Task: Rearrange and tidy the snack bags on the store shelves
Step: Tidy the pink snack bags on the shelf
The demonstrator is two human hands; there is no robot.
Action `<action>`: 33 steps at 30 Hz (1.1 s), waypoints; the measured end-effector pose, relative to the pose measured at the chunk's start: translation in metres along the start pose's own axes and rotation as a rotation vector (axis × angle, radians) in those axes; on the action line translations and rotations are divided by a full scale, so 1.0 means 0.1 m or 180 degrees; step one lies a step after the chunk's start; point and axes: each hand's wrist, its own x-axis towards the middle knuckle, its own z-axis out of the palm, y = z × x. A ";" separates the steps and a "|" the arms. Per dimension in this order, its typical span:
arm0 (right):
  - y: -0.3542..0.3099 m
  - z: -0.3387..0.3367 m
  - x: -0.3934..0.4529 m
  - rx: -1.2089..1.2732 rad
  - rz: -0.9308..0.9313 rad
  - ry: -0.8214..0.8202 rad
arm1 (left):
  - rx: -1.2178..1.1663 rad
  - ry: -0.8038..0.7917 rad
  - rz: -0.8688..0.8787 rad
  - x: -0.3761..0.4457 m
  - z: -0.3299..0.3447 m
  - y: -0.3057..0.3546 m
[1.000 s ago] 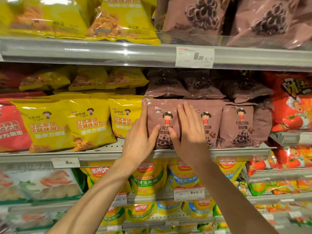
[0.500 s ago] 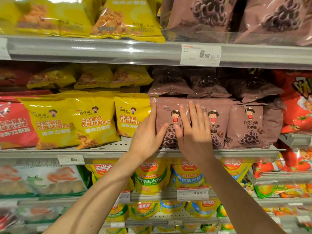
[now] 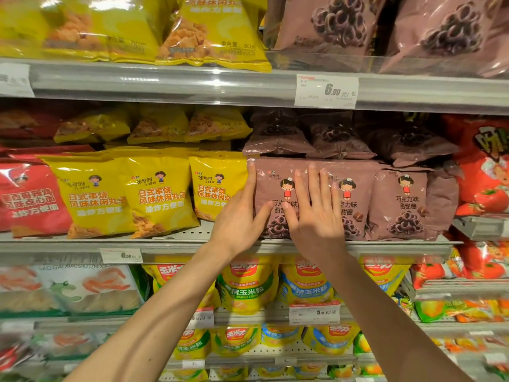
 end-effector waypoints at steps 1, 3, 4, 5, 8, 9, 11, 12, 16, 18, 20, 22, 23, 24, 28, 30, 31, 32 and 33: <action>0.00 -0.02 0.00 0.0088 0.0010 -0.0041 | 0.0012 0.0004 0.0000 -0.03 -0.03 0.00; -0.01 -0.07 -0.01 0.0281 0.0021 -0.0064 | 0.0001 0.0099 0.0024 -0.11 -0.07 -0.01; -0.02 -0.10 -0.02 0.0341 0.0006 -0.0010 | -0.0026 0.0148 0.0009 -0.16 -0.07 -0.02; -0.03 -0.12 -0.04 0.0388 -0.0012 0.0059 | -0.0050 0.0201 -0.0008 -0.19 -0.06 -0.03; -0.04 -0.18 -0.07 0.0558 -0.0004 0.0158 | -0.0084 0.0311 -0.0071 -0.27 -0.03 -0.05; -0.04 -0.21 -0.09 0.0599 0.0014 0.0210 | -0.0101 0.0316 -0.0090 -0.30 -0.03 -0.06; -0.04 -0.26 -0.12 0.0686 0.0084 0.0270 | -0.0191 0.0283 -0.0116 -0.36 -0.03 -0.08; -0.03 -0.29 -0.15 0.0746 0.0134 0.0263 | -0.0256 0.0259 -0.0141 -0.40 -0.03 -0.09; -0.01 -0.43 -0.35 0.1301 0.0252 0.0246 | -0.0420 0.0206 -0.0371 -0.58 -0.03 -0.08; -0.03 -0.49 -0.51 0.1547 0.0360 0.0084 | -0.0501 0.0179 -0.0425 -0.70 -0.05 -0.07; -0.06 -0.55 -0.69 0.1858 0.0658 -0.0138 | -0.0427 0.0163 -0.0424 -0.81 -0.05 -0.06; -0.10 -0.58 -0.89 0.2265 0.0974 -0.0447 | -0.0390 0.0194 -0.0529 -0.95 -0.05 -0.04; -0.13 -0.58 -0.98 0.2423 0.1083 -0.0598 | -0.0423 0.0205 -0.0618 -1.03 -0.05 -0.03; -0.16 -0.56 -1.07 0.2533 0.1177 -0.0737 | -0.0467 0.0184 -0.0700 -1.12 -0.05 -0.02; -0.30 -0.45 -1.39 0.2690 0.1478 -0.1410 | -0.0480 -0.0015 -0.0779 -1.47 -0.03 -0.16; -0.38 -0.40 -1.52 0.2672 0.1610 -0.1690 | -0.0577 -0.0093 -0.0940 -1.58 -0.04 -0.28; -0.42 -0.39 -1.57 0.2673 0.1693 -0.1756 | -0.0631 -0.0121 -0.1000 -1.62 -0.06 -0.34; -0.46 -0.37 -1.61 0.2653 0.1762 -0.1779 | -0.0678 -0.0143 -0.1037 -1.66 -0.08 -0.41; -0.51 -0.35 -1.65 0.2612 0.1810 -0.1757 | -0.0729 -0.0158 -0.1063 -1.68 -0.10 -0.49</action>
